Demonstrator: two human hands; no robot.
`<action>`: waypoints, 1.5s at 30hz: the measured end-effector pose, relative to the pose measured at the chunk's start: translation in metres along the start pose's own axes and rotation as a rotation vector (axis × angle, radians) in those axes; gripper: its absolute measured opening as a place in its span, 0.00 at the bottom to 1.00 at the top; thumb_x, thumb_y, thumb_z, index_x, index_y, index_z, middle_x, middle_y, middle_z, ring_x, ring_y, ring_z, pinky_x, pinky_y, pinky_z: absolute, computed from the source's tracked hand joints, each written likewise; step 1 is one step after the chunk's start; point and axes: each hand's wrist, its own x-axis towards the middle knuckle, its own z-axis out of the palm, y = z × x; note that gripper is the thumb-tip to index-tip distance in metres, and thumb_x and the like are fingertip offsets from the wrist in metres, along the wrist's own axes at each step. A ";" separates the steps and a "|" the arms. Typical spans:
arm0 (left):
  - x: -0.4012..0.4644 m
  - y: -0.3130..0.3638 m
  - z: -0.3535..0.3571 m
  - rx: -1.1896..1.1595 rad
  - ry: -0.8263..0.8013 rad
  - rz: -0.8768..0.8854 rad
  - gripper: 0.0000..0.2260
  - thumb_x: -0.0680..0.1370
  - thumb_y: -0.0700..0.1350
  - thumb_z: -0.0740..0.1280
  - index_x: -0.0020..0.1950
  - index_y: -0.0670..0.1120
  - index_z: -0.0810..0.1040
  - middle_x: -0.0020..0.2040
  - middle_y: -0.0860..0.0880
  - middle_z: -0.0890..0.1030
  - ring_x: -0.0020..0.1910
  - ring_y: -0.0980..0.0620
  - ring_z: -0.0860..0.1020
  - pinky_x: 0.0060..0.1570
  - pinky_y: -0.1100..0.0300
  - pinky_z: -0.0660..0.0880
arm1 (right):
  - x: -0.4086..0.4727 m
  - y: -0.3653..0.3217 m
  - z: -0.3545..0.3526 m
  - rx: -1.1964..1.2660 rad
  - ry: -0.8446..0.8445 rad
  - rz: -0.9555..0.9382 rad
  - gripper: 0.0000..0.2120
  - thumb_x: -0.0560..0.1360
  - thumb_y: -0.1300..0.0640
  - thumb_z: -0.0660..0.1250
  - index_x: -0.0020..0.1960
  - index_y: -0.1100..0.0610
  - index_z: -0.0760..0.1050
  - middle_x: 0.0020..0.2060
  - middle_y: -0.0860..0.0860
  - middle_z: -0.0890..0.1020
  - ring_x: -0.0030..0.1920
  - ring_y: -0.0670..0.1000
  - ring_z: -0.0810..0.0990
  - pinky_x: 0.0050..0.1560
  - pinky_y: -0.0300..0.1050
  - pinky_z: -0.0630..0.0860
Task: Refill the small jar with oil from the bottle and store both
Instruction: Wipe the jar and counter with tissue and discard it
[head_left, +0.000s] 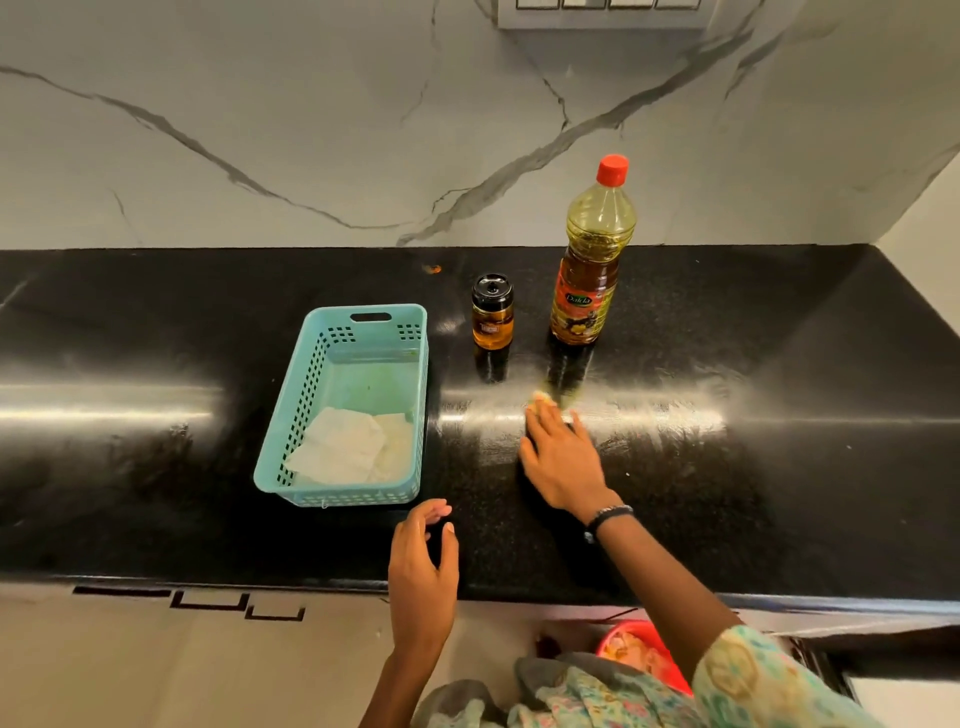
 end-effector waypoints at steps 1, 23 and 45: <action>0.000 0.000 -0.001 -0.003 -0.001 -0.002 0.13 0.77 0.37 0.65 0.57 0.52 0.74 0.51 0.55 0.78 0.54 0.59 0.76 0.55 0.66 0.72 | 0.003 -0.013 0.002 0.002 -0.010 -0.053 0.31 0.78 0.44 0.37 0.77 0.58 0.51 0.77 0.54 0.52 0.77 0.51 0.49 0.75 0.51 0.42; -0.011 -0.008 -0.010 -0.019 -0.004 0.027 0.12 0.77 0.37 0.65 0.58 0.49 0.74 0.50 0.55 0.79 0.52 0.57 0.76 0.53 0.66 0.72 | -0.060 0.045 -0.003 -0.028 0.018 0.173 0.26 0.81 0.48 0.42 0.77 0.56 0.49 0.77 0.51 0.48 0.77 0.48 0.45 0.74 0.48 0.37; -0.031 -0.010 -0.020 -0.035 -0.003 0.024 0.13 0.77 0.35 0.65 0.58 0.50 0.74 0.50 0.53 0.79 0.51 0.58 0.76 0.51 0.68 0.72 | -0.088 0.020 0.015 -0.044 0.097 -0.045 0.29 0.77 0.48 0.40 0.74 0.57 0.62 0.74 0.52 0.62 0.74 0.50 0.60 0.71 0.46 0.42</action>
